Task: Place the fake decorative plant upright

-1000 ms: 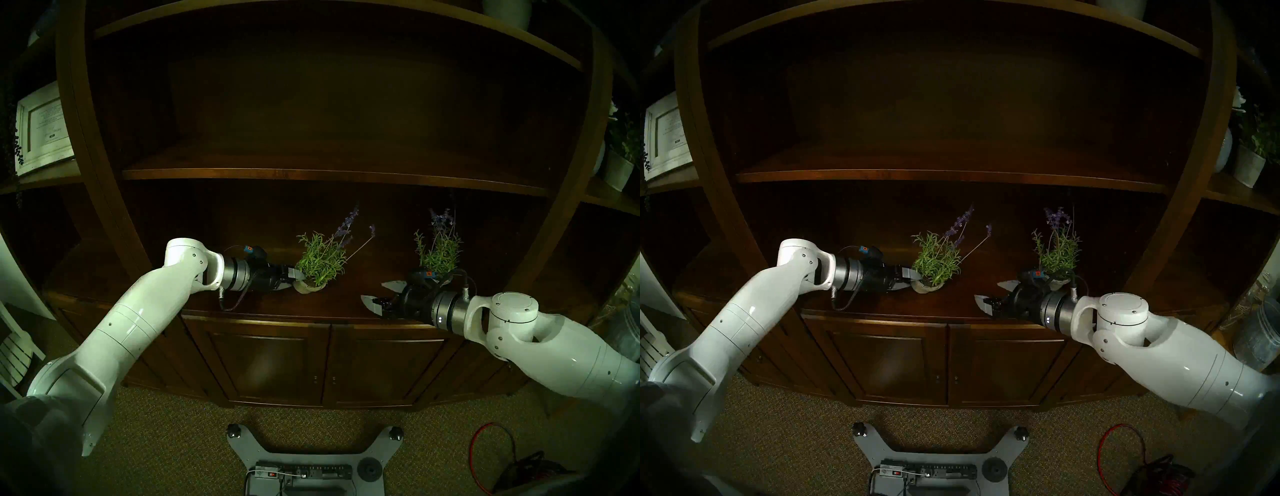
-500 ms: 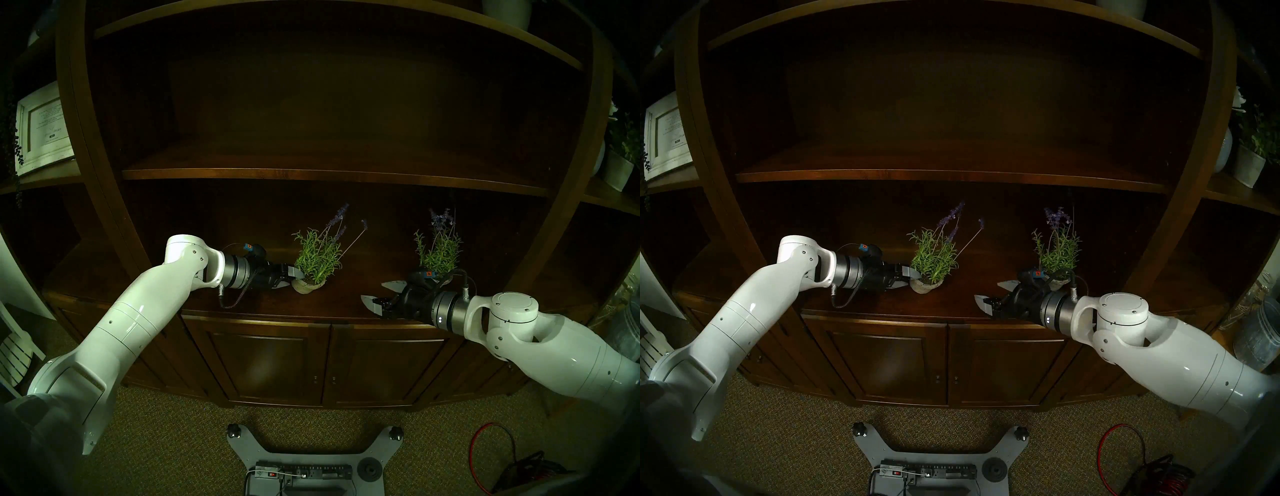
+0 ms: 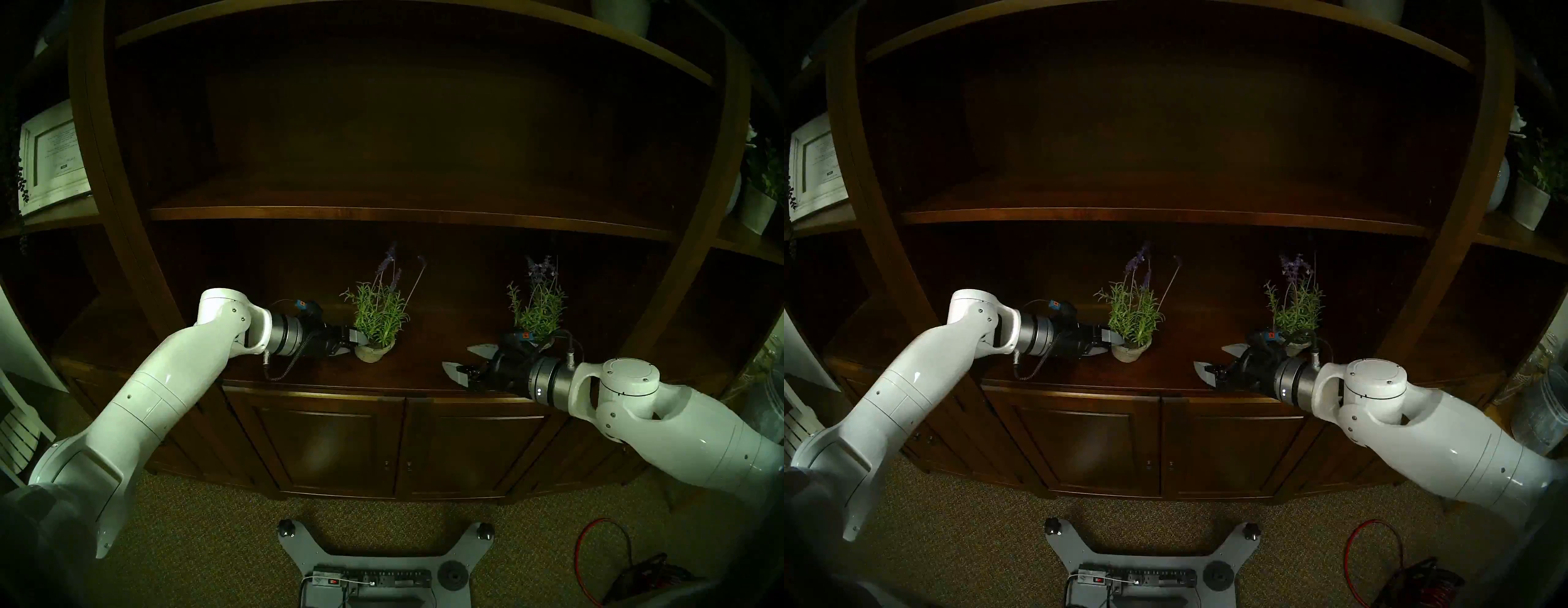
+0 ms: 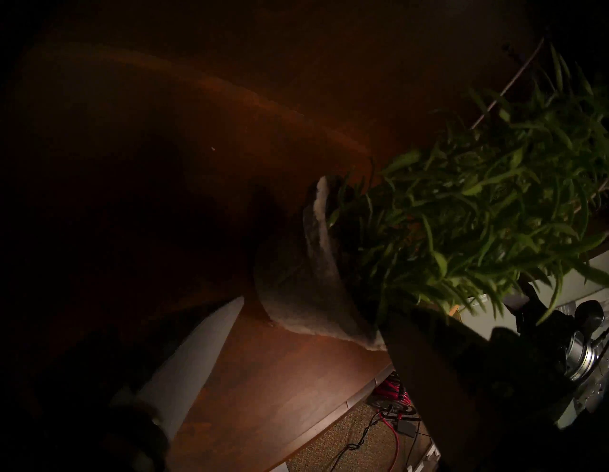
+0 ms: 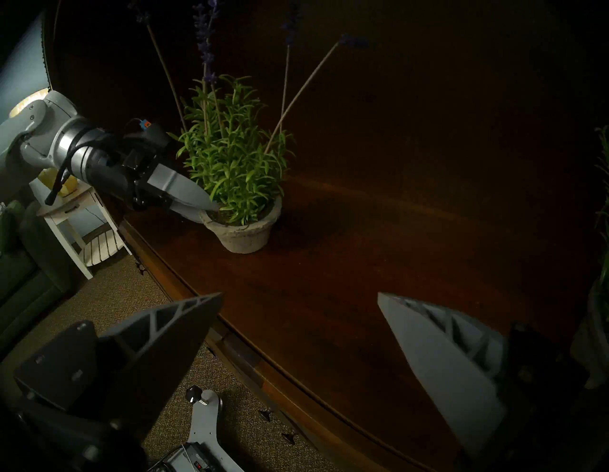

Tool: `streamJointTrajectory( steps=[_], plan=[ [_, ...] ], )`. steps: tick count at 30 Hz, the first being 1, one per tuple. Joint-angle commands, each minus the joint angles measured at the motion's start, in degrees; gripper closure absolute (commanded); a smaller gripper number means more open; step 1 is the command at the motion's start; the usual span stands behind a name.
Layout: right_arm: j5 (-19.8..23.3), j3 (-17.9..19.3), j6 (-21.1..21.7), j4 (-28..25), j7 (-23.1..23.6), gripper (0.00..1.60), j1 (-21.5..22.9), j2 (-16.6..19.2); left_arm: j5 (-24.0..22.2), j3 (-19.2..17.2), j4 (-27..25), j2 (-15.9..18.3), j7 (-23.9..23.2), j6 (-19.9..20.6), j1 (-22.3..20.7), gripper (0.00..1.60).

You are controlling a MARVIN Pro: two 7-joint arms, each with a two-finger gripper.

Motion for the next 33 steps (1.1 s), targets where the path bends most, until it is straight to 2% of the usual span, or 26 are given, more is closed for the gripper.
streamJointTrajectory(
  steps=[1,15,25,33],
  plan=[
    [0.12,1.32,-0.89,-0.75,-0.14,0.0,1.14,-0.02,-0.78,-0.48,-1.93,0.76,-0.38,-0.13,-0.42,0.23],
    [0.11,1.31,-0.88,-0.75,-0.13,0.0,1.15,-0.02,-0.25,-0.23,-4.34,2.72,-1.37,-0.13,0.98,0.22],
    [0.11,1.3,-0.86,-0.74,-0.12,0.0,1.16,-0.02,0.2,-0.39,-7.46,4.0,-1.38,-0.59,1.91,0.09],
    [0.12,1.31,-0.88,-0.75,-0.13,0.0,1.15,-0.02,0.71,-0.2,-6.64,4.11,-1.03,-1.29,2.02,0.07]
  ],
)
